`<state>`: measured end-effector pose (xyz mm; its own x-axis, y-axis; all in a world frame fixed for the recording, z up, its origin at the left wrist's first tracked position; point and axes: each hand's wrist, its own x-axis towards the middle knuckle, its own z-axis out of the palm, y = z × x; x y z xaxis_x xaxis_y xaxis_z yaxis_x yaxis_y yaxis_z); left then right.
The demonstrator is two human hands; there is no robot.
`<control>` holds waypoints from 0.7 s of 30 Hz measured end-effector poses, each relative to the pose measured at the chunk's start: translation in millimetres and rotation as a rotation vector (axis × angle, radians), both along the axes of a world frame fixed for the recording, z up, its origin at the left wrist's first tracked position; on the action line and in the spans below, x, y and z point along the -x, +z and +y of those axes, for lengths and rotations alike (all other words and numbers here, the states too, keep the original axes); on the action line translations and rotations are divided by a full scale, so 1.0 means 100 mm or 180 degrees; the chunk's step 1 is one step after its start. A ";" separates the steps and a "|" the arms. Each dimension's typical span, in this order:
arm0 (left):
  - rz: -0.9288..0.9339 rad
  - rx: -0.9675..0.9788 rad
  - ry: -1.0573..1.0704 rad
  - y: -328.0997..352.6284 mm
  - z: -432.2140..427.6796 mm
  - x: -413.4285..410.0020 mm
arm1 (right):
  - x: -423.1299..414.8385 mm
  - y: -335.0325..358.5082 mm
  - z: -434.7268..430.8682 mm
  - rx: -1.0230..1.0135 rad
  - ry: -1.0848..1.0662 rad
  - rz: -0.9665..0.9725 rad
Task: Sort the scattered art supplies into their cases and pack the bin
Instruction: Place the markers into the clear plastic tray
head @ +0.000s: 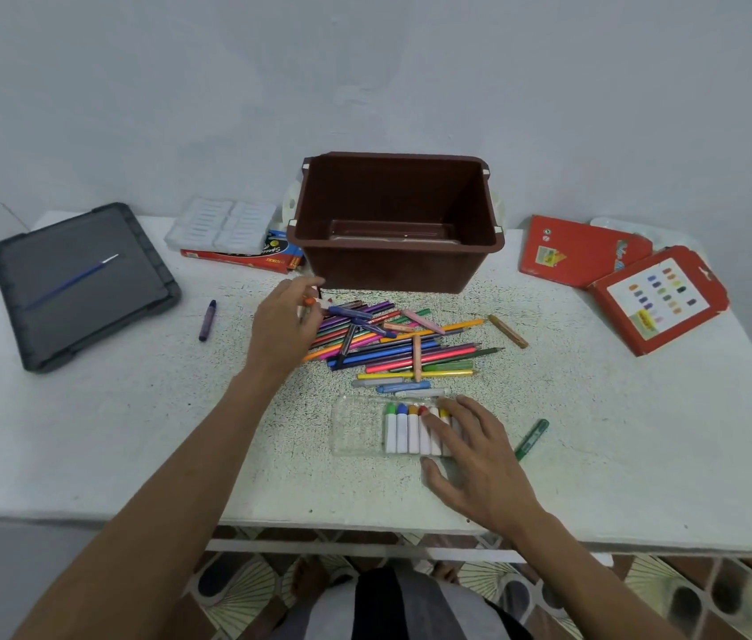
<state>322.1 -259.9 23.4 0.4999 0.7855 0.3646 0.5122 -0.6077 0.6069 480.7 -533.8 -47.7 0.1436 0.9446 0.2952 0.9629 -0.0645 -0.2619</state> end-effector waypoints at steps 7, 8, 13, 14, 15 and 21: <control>-0.1222 0.1409 -0.0031 0.17 -0.38 0.03 | 0.00 0.00 0.00 -0.0026 0.0015 0.0001; -0.1346 0.1592 -0.0087 0.17 -0.42 0.04 | 0.00 0.00 0.00 -0.0032 0.0015 -0.0002; -0.1343 0.2262 -0.0572 0.13 -0.58 0.09 | -0.01 -0.01 0.00 -0.0021 0.0018 0.0001; -0.1233 0.2359 -0.0689 0.11 -0.62 0.10 | -0.01 -0.01 0.00 -0.0023 0.0018 -0.0002; -0.1109 0.2428 -0.0801 0.08 -0.66 0.11 | -0.01 -0.01 0.00 -0.0027 0.0017 -0.0003; -0.0251 0.2370 -0.1235 -0.10 -0.82 0.13 | -0.01 0.00 -0.01 -0.0043 0.0012 -0.0003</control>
